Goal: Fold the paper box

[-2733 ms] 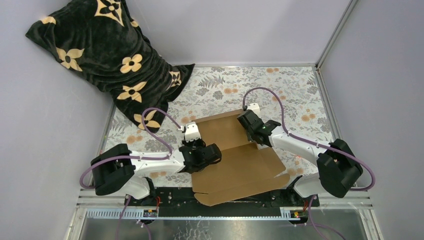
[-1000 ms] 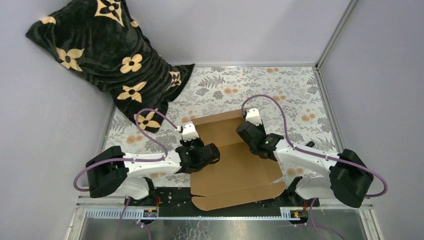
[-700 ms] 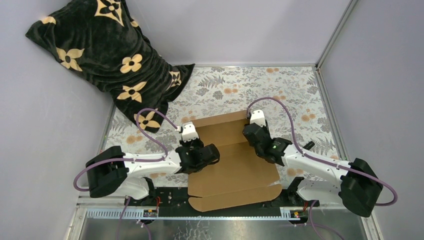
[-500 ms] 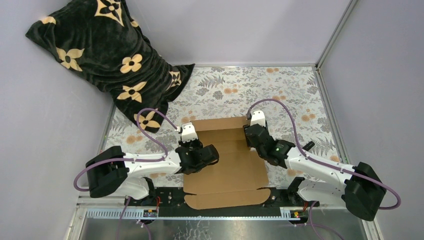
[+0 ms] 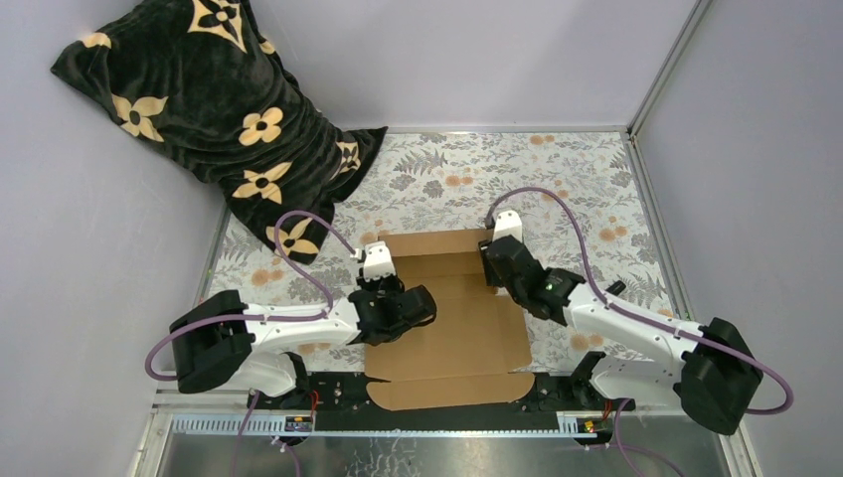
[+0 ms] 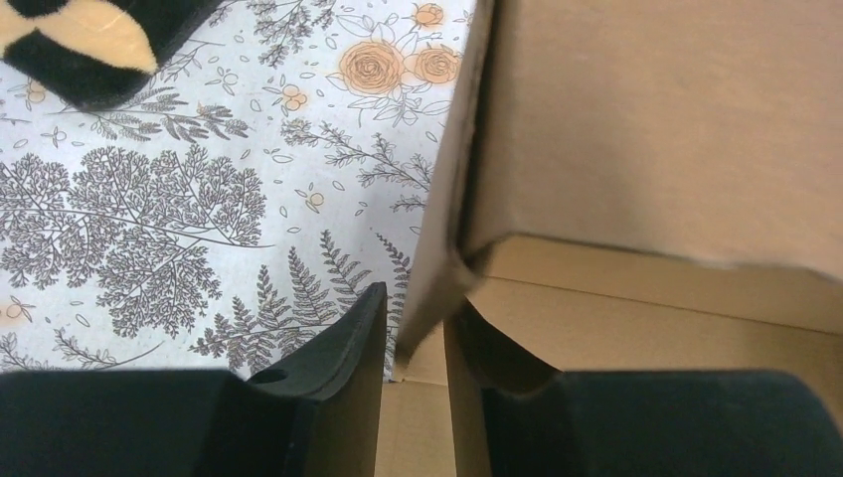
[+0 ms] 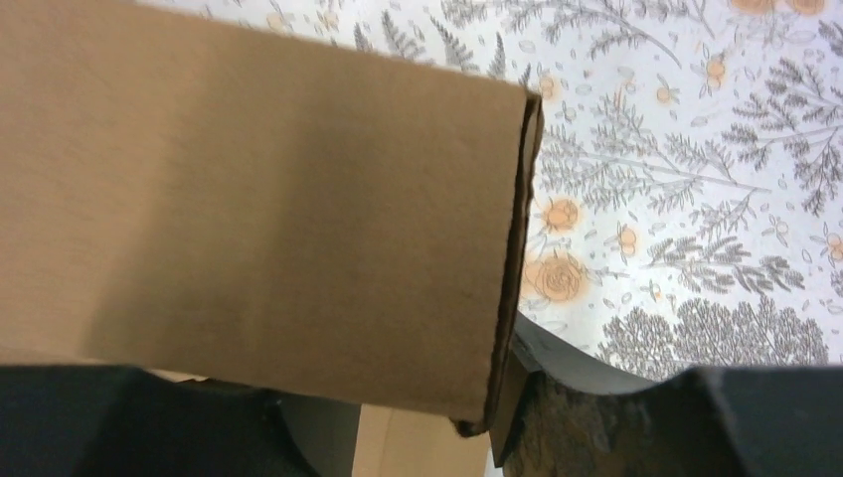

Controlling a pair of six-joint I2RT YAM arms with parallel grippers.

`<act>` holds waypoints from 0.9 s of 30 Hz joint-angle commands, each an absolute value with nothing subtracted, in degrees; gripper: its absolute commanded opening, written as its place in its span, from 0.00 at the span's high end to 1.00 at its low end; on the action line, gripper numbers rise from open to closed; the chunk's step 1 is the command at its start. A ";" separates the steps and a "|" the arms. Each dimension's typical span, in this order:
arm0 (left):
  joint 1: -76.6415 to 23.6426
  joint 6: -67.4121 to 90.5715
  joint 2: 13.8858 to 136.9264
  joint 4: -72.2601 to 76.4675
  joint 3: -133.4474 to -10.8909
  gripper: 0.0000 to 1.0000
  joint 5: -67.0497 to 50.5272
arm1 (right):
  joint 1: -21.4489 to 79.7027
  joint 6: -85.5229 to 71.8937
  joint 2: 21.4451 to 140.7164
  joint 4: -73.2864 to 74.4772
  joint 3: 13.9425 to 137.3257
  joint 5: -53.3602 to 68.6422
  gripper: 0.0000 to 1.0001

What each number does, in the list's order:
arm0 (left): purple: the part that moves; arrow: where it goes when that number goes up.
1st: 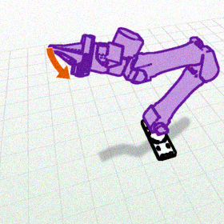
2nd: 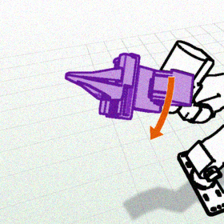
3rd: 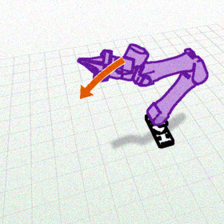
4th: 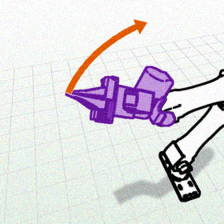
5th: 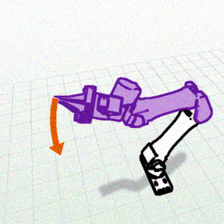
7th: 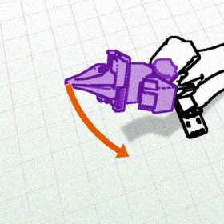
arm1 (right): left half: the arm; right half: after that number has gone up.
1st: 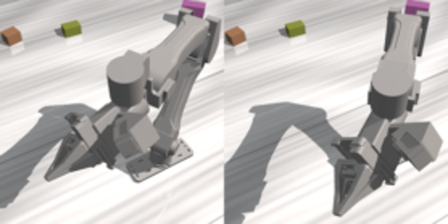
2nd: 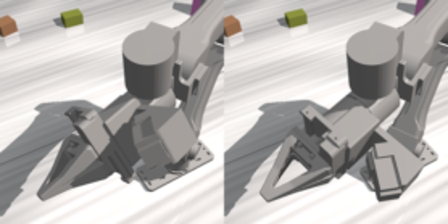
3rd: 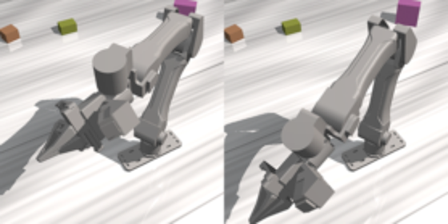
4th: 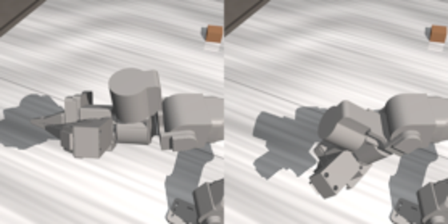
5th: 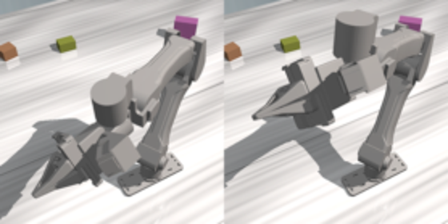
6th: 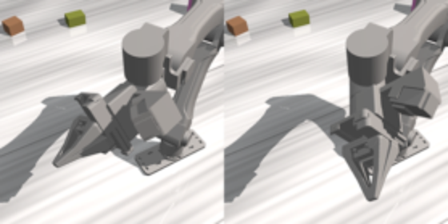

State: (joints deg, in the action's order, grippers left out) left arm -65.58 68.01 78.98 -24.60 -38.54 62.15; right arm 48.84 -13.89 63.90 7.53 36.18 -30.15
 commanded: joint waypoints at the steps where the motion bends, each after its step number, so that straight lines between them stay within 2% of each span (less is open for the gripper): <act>1: -64.28 59.78 76.04 -21.92 -41.49 0.65 62.95 | 44.40 -14.81 67.31 10.99 45.37 -23.84 0.53; 5: -55.54 50.92 73.67 -13.97 -41.01 0.66 52.30 | 35.47 -16.46 72.49 16.08 51.49 -10.75 0.64; 14: -41.64 39.19 81.83 -12.71 -50.28 0.66 35.94 | 29.02 -12.17 88.87 30.09 71.13 -0.98 0.75; 17: -38.94 37.25 84.82 -13.01 -54.11 0.66 32.48 | 27.95 -10.29 93.97 35.76 80.08 0.52 0.76; 22: -35.48 34.88 88.85 -13.94 -58.76 0.66 27.59 | 27.09 -8.01 98.46 40.44 87.99 1.30 0.77; 27: -33.01 32.91 92.31 -14.80 -61.82 0.66 24.20 | 26.66 -6.11 100.02 39.78 89.23 -1.10 0.67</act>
